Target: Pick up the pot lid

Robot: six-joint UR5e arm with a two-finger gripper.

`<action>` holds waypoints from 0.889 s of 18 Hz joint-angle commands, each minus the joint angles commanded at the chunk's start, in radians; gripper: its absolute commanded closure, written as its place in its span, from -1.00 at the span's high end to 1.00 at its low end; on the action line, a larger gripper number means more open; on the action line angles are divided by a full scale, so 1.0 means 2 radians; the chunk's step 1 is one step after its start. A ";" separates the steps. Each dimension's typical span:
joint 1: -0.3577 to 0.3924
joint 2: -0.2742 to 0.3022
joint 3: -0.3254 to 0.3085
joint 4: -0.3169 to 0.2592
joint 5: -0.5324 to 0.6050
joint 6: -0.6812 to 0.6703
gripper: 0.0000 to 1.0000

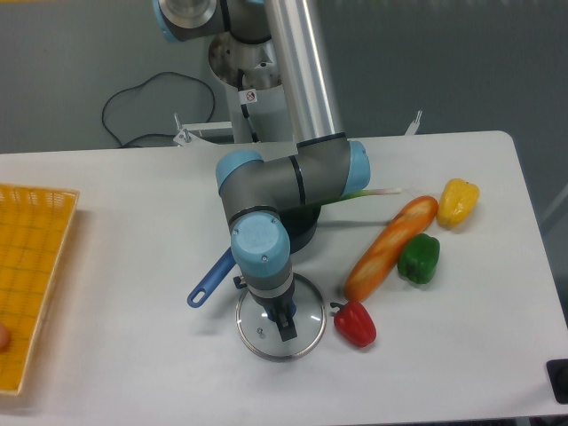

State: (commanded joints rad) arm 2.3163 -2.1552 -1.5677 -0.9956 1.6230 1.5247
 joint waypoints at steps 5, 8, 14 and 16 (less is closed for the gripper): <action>0.002 0.002 -0.001 -0.001 -0.011 0.005 0.68; 0.002 0.003 -0.001 -0.001 -0.011 0.005 0.64; 0.004 0.008 -0.002 -0.002 -0.011 0.009 0.64; 0.004 0.008 -0.002 -0.002 -0.011 0.009 0.64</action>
State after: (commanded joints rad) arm 2.3240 -2.1384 -1.5723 -0.9986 1.6015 1.5432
